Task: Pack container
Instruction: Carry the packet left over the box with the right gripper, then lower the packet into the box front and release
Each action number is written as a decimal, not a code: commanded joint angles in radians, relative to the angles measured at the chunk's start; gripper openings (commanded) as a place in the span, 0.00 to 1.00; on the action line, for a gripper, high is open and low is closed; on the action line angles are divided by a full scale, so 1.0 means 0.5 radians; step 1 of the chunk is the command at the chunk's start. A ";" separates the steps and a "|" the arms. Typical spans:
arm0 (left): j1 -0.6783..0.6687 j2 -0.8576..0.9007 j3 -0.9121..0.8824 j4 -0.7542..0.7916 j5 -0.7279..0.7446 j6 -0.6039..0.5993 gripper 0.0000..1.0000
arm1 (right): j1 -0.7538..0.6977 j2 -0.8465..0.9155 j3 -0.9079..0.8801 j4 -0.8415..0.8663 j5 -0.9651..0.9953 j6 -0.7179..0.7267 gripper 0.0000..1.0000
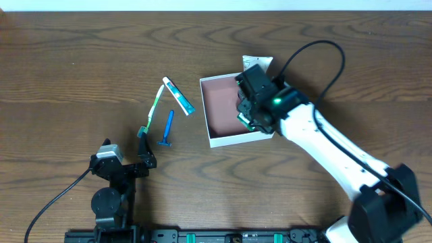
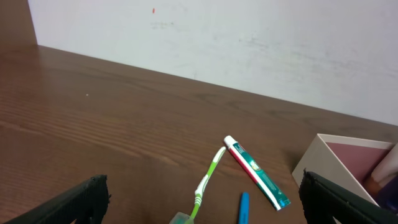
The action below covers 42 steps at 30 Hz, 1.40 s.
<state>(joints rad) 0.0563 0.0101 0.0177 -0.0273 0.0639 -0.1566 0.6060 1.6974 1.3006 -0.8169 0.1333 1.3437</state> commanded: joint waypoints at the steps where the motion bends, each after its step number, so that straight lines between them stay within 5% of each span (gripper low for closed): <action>1: -0.003 -0.010 -0.027 -0.079 0.014 0.005 0.98 | 0.032 0.087 0.024 0.004 0.080 0.257 0.26; 9: -0.003 -0.010 -0.027 -0.079 0.014 0.005 0.98 | 0.031 0.122 0.024 0.019 0.086 0.357 0.25; 21: -0.003 -0.010 -0.027 -0.079 0.014 0.005 0.98 | 0.030 0.121 0.027 0.095 0.086 0.356 0.40; 25: -0.003 -0.010 -0.027 -0.079 0.014 0.005 0.98 | 0.030 0.121 0.031 0.101 0.085 0.356 0.48; 31: -0.003 -0.010 -0.027 -0.079 0.014 0.005 0.98 | 0.031 0.118 0.031 0.101 0.084 0.347 0.84; 42: -0.003 -0.010 -0.027 -0.079 0.014 0.005 0.98 | 0.043 -0.005 0.032 0.153 0.053 0.240 0.88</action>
<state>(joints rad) 0.0563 0.0101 0.0177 -0.0269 0.0639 -0.1566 0.6121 1.7473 1.3006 -0.7433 0.1528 1.4944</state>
